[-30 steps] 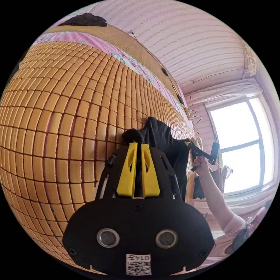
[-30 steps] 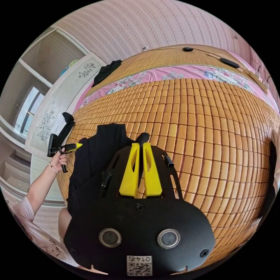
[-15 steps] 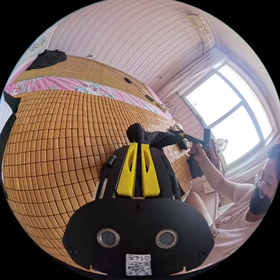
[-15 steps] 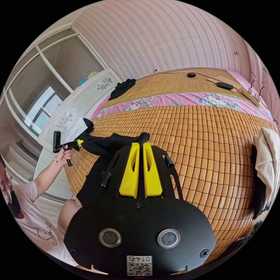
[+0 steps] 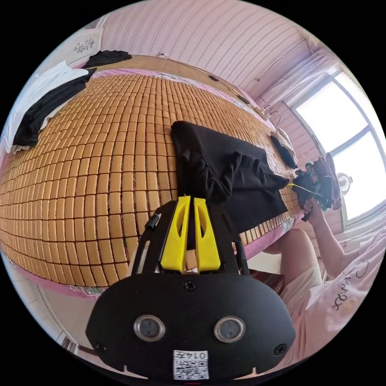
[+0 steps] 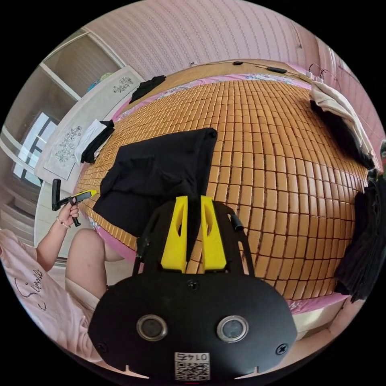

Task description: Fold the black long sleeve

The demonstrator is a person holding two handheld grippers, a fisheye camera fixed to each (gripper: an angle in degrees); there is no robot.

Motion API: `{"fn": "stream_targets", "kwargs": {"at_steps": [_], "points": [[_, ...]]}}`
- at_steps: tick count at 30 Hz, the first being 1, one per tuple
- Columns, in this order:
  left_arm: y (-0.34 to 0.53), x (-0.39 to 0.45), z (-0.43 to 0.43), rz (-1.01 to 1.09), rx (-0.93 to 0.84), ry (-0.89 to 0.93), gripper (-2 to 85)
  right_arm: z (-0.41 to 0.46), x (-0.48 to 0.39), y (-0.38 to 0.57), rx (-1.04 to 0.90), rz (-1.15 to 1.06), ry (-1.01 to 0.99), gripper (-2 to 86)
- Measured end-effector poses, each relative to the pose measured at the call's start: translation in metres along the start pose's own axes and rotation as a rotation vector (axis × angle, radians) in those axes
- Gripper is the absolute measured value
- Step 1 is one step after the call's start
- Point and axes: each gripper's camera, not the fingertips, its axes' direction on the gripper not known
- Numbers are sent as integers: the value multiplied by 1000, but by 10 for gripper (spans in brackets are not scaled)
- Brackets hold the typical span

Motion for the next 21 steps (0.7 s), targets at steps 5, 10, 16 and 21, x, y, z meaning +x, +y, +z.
{"fn": "stream_targets", "kwargs": {"at_steps": [5,10,16,21], "points": [[-34,64,9,159,6,15,9,-33,-65,-39,65,-140,82,76],[-75,100,69,142,-21,81,76,2,-122,-104,52,-152,-34,113],[-72,115,116,156,-100,58,43,33,-146,-136,-80,-129,63,79],[-18,140,62,310,9,115,26,-46,-161,-122,8,-263,-87,20]]}}
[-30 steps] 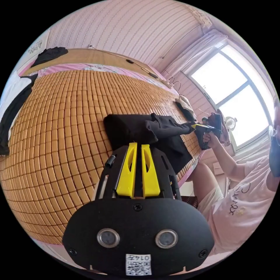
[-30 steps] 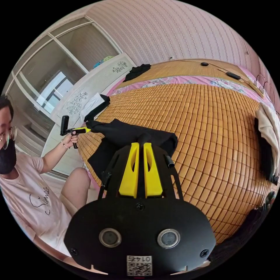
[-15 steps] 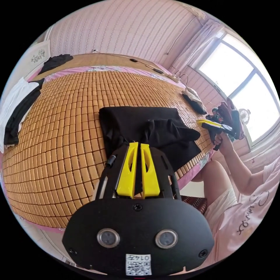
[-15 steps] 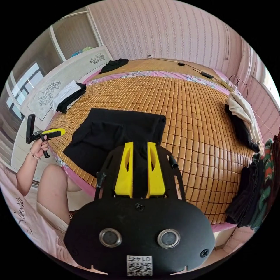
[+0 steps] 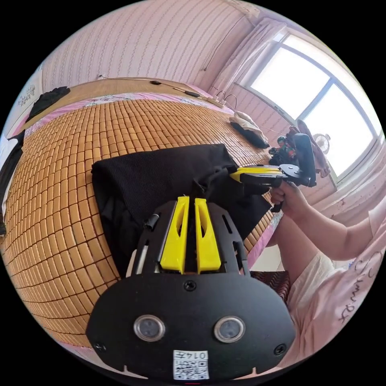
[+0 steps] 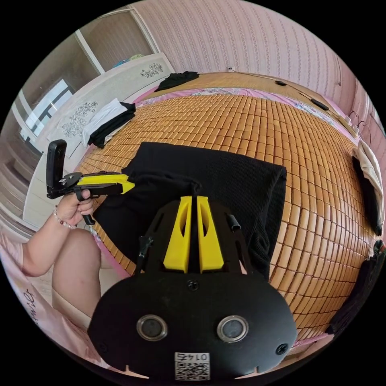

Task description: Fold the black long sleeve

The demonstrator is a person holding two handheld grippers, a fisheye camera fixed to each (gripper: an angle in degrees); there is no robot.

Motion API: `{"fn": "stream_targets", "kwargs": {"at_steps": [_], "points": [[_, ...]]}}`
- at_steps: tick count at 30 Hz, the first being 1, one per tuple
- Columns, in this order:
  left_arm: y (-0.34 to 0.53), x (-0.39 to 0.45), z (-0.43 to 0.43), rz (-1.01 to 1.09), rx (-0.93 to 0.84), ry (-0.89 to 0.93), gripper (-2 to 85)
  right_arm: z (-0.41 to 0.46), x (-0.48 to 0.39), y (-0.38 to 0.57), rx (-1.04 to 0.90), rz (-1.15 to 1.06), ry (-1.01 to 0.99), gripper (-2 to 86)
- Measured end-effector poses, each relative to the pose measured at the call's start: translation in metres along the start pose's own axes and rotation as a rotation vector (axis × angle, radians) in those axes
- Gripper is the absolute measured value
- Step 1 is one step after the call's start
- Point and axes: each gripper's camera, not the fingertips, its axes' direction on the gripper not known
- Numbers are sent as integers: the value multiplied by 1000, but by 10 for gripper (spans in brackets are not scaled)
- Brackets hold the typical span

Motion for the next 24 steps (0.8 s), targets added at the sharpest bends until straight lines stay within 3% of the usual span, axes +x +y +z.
{"fn": "stream_targets", "kwargs": {"at_steps": [4,8,14,18,20,24], "points": [[54,34,-15,35,-94,-1,32,-48,-32,25,-85,-159,-68,15],[87,52,-20,-12,-187,-10,28,-71,-49,27,-197,-162,-48,21],[69,94,-4,49,-115,-4,-2,-102,-96,-45,-202,-209,73,15],[39,125,27,121,-92,33,-8,-88,-133,-106,-338,-244,160,2],[29,143,49,184,-115,5,-9,-73,-143,-121,-474,-235,203,0],[41,161,65,237,-136,-131,-10,-84,-169,-160,-462,-207,268,-3]]}}
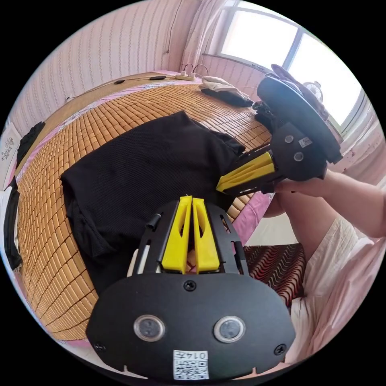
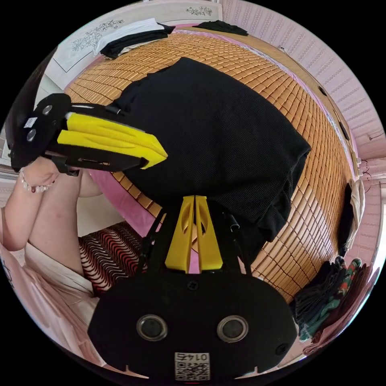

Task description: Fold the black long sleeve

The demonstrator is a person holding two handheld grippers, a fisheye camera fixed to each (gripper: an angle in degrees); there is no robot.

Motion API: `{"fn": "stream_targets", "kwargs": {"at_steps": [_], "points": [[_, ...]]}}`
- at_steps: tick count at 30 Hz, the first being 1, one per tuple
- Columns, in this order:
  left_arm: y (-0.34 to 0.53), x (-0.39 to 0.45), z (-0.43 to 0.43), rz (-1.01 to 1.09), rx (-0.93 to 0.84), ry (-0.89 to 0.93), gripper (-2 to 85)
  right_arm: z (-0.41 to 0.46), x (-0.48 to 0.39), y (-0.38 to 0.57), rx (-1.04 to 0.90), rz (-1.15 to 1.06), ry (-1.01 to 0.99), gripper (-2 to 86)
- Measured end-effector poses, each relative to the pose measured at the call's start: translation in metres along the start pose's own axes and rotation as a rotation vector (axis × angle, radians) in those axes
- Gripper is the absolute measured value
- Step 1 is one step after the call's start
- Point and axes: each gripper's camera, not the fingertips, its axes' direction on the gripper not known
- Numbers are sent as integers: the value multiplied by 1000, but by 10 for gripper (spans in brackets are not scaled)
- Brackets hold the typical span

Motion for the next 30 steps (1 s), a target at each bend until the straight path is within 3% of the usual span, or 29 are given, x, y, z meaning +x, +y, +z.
{"fn": "stream_targets", "kwargs": {"at_steps": [5,12,16,22,30], "points": [[2,15,16,111,-90,24,-10,-39,-6,-48,-98,-28,15,-4],[1,46,7,208,-35,16,-10,-96,-15,-102,-160,-85,39,-8],[7,62,15,292,-15,-50,-10,-153,-7,-131,-114,-101,-57,-9],[9,71,26,297,-34,-61,-10,-217,-1,-225,-41,-170,-11,-10],[17,66,27,249,-2,0,-10,-164,-24,-376,-256,-247,175,-6]]}}
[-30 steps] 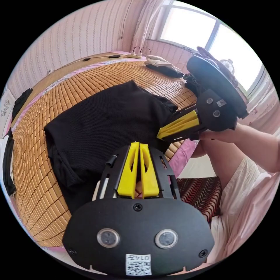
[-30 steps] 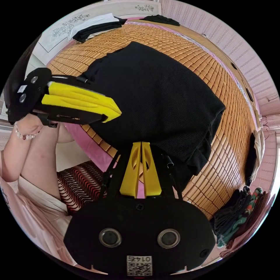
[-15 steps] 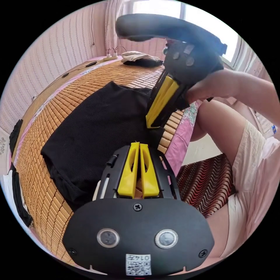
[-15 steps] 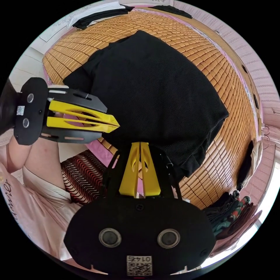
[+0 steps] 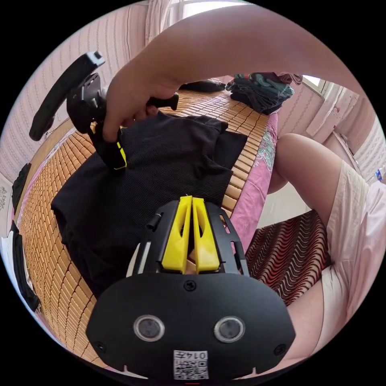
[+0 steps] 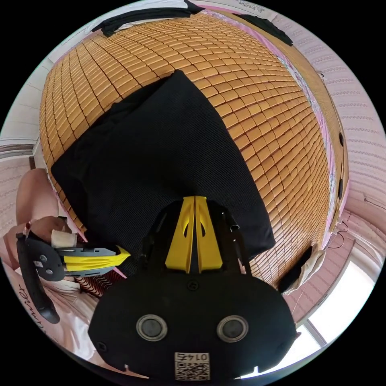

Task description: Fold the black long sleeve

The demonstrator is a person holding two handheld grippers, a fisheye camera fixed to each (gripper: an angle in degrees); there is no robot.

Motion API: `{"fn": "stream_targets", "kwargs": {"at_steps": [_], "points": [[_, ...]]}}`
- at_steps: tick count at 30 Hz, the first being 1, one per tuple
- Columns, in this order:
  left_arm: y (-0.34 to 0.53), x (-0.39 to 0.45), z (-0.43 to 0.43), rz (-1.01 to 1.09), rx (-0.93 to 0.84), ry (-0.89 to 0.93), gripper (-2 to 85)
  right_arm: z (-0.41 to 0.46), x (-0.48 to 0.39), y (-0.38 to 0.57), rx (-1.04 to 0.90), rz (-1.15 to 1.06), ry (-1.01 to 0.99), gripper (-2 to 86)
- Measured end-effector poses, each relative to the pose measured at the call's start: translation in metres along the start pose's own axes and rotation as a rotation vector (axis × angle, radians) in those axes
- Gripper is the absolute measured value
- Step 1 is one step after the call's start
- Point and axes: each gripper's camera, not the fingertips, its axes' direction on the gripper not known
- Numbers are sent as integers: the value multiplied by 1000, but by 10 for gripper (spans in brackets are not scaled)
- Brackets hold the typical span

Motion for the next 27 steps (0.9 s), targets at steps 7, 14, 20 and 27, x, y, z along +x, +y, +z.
{"fn": "stream_targets", "kwargs": {"at_steps": [7,14,20,27], "points": [[1,-4,1,-28,-1,58,-10,-30,-5,-54,-137,-172,75,-6],[4,0,1,-32,4,54,-10,1,28,-92,-164,-60,-37,-6],[7,5,-1,-18,7,51,-10,5,44,-93,-153,-81,-22,-6],[9,12,-5,-13,2,46,-9,101,55,-80,-121,66,-194,-9]]}}
